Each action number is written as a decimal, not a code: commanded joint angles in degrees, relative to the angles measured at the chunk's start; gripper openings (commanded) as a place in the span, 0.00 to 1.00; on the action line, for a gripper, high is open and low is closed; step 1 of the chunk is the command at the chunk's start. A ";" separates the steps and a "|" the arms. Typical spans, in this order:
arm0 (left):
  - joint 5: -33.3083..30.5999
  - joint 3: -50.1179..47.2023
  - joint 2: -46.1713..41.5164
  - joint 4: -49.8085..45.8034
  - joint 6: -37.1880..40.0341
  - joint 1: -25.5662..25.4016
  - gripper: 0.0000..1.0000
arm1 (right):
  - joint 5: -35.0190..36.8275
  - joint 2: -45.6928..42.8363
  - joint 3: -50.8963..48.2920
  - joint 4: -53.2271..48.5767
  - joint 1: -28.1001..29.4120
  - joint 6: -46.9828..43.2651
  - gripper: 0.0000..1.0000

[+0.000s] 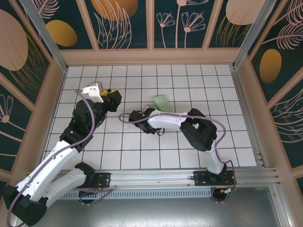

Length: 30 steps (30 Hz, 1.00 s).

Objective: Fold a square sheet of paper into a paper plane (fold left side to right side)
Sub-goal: Turn over the paper at the center of the table.

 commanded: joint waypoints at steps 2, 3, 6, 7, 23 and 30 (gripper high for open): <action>0.29 -0.21 0.50 -0.09 0.12 0.03 0.50 | -11.59 -0.57 -1.27 0.36 1.16 -3.73 0.28; 0.61 -0.14 0.80 -0.06 -0.10 0.01 0.50 | -14.55 -0.84 -1.41 0.68 1.32 -4.07 0.33; 1.35 -0.04 1.71 -0.02 -1.04 0.07 0.52 | -25.61 -3.82 -2.25 2.58 1.36 -4.59 0.48; 1.53 0.01 2.03 -0.06 -1.49 0.00 0.53 | -28.42 -5.46 -2.65 3.17 1.36 -4.44 0.54; 24.97 -5.71 22.78 15.41 -17.92 -1.25 0.63 | -48.89 -46.42 -24.51 25.63 -18.94 6.93 0.78; 26.14 -1.58 39.10 20.03 -27.11 -8.44 0.67 | -50.73 -57.35 -36.39 36.16 -31.67 15.63 0.83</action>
